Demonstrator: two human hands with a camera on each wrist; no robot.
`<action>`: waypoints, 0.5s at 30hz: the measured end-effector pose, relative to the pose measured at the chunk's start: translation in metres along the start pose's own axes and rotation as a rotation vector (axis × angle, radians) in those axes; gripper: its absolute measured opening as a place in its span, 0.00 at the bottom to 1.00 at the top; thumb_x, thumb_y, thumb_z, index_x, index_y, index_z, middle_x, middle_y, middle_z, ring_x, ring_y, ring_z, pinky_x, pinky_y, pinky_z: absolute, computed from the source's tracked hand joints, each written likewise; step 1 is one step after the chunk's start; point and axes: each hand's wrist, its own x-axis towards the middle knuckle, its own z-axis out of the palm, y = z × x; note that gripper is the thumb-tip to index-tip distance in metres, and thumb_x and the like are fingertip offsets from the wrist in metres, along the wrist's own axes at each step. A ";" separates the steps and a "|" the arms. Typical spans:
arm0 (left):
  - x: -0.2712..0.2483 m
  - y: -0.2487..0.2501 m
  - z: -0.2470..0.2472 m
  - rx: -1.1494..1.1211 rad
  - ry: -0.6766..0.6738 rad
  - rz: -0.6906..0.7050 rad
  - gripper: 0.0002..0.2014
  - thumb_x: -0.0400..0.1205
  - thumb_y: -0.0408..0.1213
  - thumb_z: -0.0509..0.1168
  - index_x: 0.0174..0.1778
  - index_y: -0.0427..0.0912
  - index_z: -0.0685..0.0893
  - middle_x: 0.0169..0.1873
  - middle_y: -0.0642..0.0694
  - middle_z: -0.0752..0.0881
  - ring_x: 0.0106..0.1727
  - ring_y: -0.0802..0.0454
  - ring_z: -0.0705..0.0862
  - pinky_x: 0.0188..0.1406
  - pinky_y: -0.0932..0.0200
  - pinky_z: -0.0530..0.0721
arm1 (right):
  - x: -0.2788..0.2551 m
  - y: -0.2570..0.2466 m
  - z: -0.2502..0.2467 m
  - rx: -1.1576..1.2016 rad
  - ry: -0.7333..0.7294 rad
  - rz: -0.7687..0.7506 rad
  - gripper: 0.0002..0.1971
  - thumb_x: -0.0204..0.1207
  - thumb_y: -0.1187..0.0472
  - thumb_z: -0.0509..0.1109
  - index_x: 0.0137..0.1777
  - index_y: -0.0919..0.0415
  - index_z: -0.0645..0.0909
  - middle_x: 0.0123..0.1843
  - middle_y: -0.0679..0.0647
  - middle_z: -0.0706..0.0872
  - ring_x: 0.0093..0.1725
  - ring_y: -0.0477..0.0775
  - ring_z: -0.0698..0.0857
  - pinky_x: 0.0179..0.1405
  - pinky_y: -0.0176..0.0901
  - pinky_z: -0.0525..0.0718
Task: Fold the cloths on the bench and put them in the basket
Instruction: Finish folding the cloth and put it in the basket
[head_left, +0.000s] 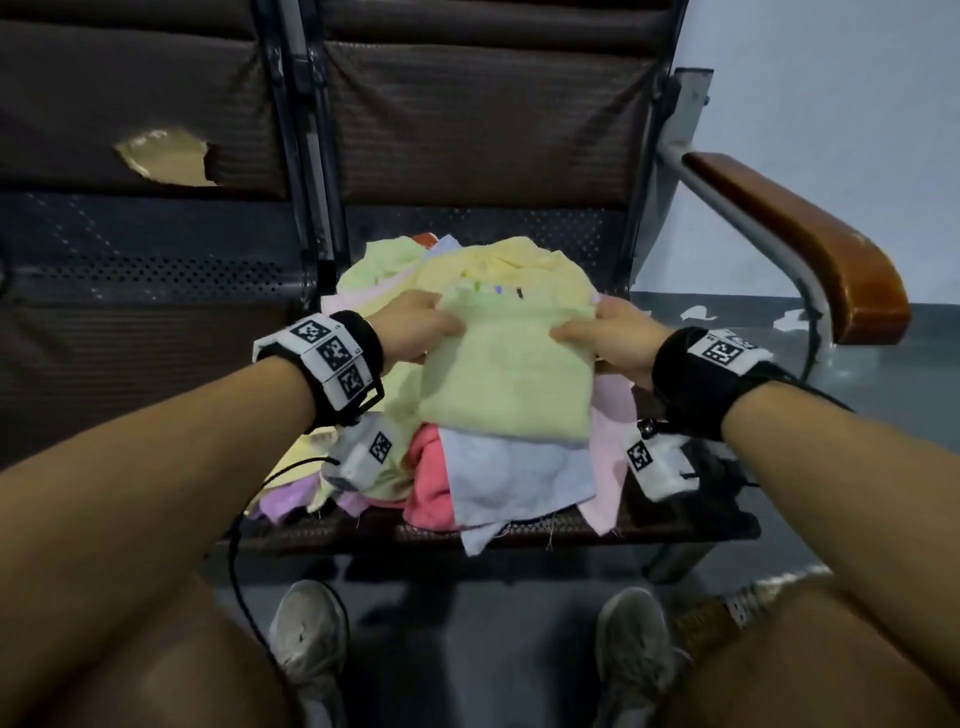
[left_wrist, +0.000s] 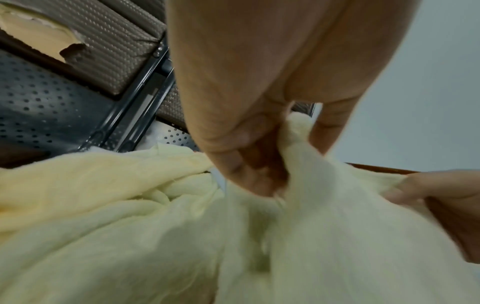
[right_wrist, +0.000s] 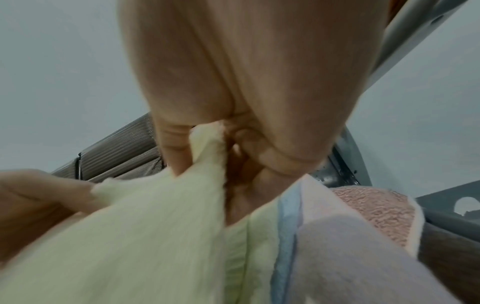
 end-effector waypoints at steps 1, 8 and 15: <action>0.008 -0.001 0.002 -0.024 0.067 0.053 0.09 0.83 0.35 0.66 0.57 0.40 0.86 0.48 0.44 0.90 0.45 0.47 0.88 0.33 0.62 0.87 | 0.008 0.001 0.002 -0.006 0.058 -0.032 0.21 0.77 0.52 0.73 0.68 0.57 0.84 0.60 0.51 0.91 0.59 0.57 0.90 0.64 0.59 0.87; 0.053 -0.007 0.008 0.023 0.314 0.098 0.21 0.82 0.47 0.66 0.71 0.47 0.80 0.61 0.43 0.87 0.60 0.42 0.87 0.64 0.44 0.85 | 0.047 -0.004 0.018 -0.001 0.276 -0.174 0.18 0.84 0.53 0.63 0.70 0.58 0.81 0.62 0.53 0.89 0.61 0.56 0.87 0.67 0.59 0.84; 0.042 -0.014 0.007 0.262 0.491 0.313 0.06 0.75 0.39 0.70 0.46 0.49 0.80 0.39 0.52 0.81 0.37 0.56 0.78 0.34 0.64 0.73 | 0.033 0.002 0.013 -0.527 0.389 -0.410 0.17 0.77 0.54 0.72 0.65 0.50 0.76 0.63 0.51 0.80 0.63 0.53 0.80 0.64 0.49 0.80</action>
